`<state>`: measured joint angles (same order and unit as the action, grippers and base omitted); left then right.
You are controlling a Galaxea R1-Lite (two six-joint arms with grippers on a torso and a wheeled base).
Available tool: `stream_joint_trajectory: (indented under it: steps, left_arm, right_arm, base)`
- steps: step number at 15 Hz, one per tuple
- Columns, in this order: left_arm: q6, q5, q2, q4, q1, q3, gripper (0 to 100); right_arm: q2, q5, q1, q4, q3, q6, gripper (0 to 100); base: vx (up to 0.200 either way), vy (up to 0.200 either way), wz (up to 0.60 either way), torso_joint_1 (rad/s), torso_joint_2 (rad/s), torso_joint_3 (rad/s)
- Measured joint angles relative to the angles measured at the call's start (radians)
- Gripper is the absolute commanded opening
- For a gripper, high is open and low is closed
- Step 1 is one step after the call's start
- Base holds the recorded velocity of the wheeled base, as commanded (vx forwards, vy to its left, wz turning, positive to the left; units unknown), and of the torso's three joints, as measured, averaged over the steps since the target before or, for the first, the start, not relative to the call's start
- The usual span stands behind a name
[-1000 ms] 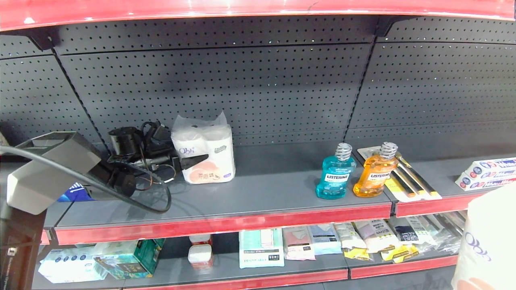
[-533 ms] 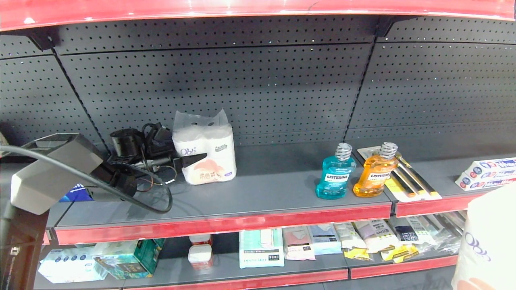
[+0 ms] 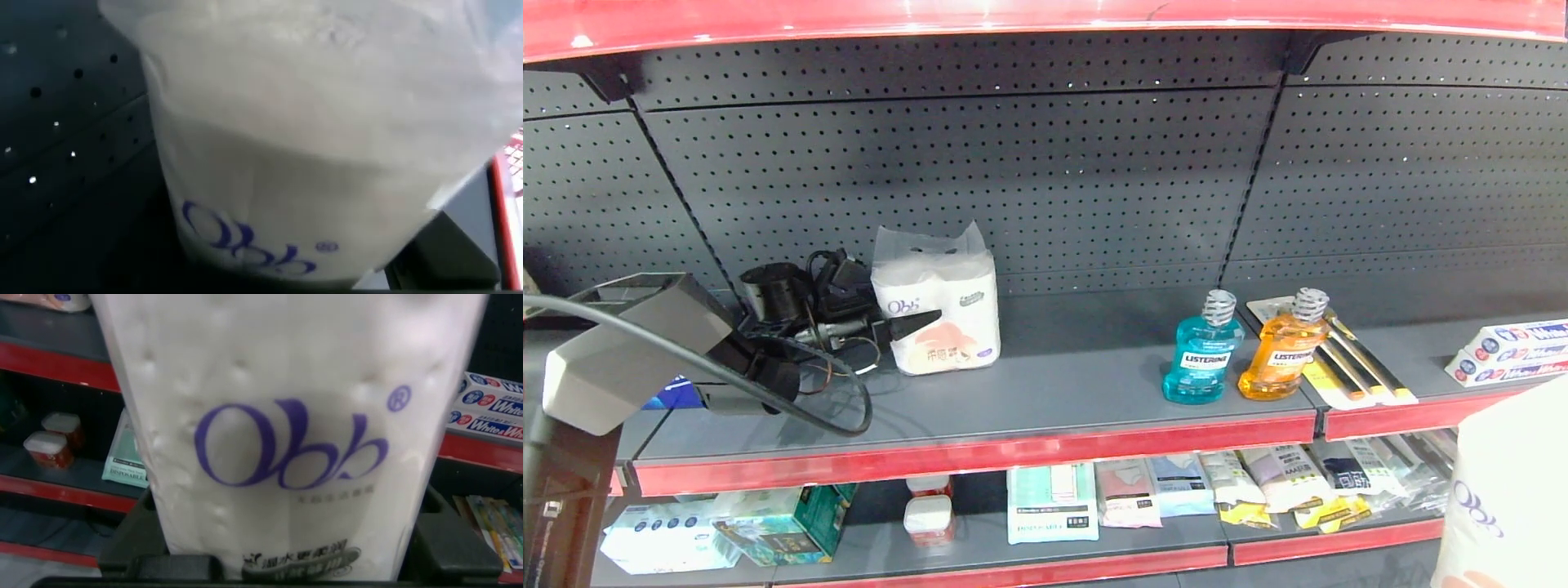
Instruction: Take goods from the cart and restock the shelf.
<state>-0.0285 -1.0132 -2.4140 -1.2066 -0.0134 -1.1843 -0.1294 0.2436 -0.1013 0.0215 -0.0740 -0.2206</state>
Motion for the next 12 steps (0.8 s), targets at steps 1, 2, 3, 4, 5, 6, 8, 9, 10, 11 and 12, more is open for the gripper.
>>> stream_joint_trajectory:
  steps: [1,2,3,4,5,6,8,9,10,11,12]
  left_arm:
    - [-0.030,-0.005,0.008,-0.016,0.000,0.005,0]
    - [-0.040,-0.011,0.017,-0.020,0.000,0.009,0]
    - [-0.042,-0.020,0.029,-0.020,0.000,0.014,0]
    - [-0.043,-0.030,0.047,-0.020,0.000,0.027,0]
    - [-0.043,-0.035,0.068,-0.021,0.000,0.049,0]
    - [-0.043,-0.037,0.089,-0.027,0.000,0.077,0]
    - [-0.043,-0.040,0.120,-0.060,-0.002,0.121,0]
    - [-0.044,-0.040,0.131,-0.087,-0.007,0.147,0]
    - [-0.043,-0.041,0.139,-0.117,-0.012,0.174,0]
    - [-0.043,-0.040,0.144,-0.143,-0.017,0.203,0]
    - [-0.044,-0.041,0.151,-0.167,-0.022,0.239,0]
  right_arm:
    - [0.008,0.000,0.000,0.000,0.008,0.000,0]
    - [0.014,0.000,0.001,0.000,0.014,0.000,0]
    - [0.017,0.000,0.000,-0.001,0.019,0.001,0]
    - [0.020,0.000,0.001,0.000,0.022,0.000,0]
    - [0.022,0.000,0.001,-0.001,0.024,0.001,0]
    - [0.023,0.000,0.001,0.000,0.027,0.001,0]
    - [0.025,0.000,0.002,0.000,0.030,0.001,0]
    - [0.025,-0.001,0.002,0.000,0.030,0.001,0]
    - [0.026,-0.001,0.002,0.000,0.030,0.001,0]
    - [0.026,-0.001,0.001,0.001,0.030,0.001,0]
    - [0.026,-0.002,0.001,0.001,0.030,0.002,0]
  base:
    - [0.000,0.000,0.00,0.000,0.00,0.000]
    - [0.000,0.000,0.00,0.000,0.00,0.000]
    - [0.000,0.000,0.00,0.000,0.00,0.000]
    - [0.000,0.000,0.00,0.000,0.00,0.000]
    - [0.000,0.000,0.00,0.000,0.00,0.000]
    - [0.000,0.000,0.00,0.000,0.00,0.000]
    - [0.000,0.000,0.00,0.000,0.00,0.000]
    - [0.000,0.000,0.00,0.000,0.00,0.000]
    - [0.000,0.000,0.00,0.000,0.00,0.000]
    - [0.000,0.000,0.00,0.000,0.00,0.000]
    - [0.000,0.000,0.00,0.000,0.00,0.000]
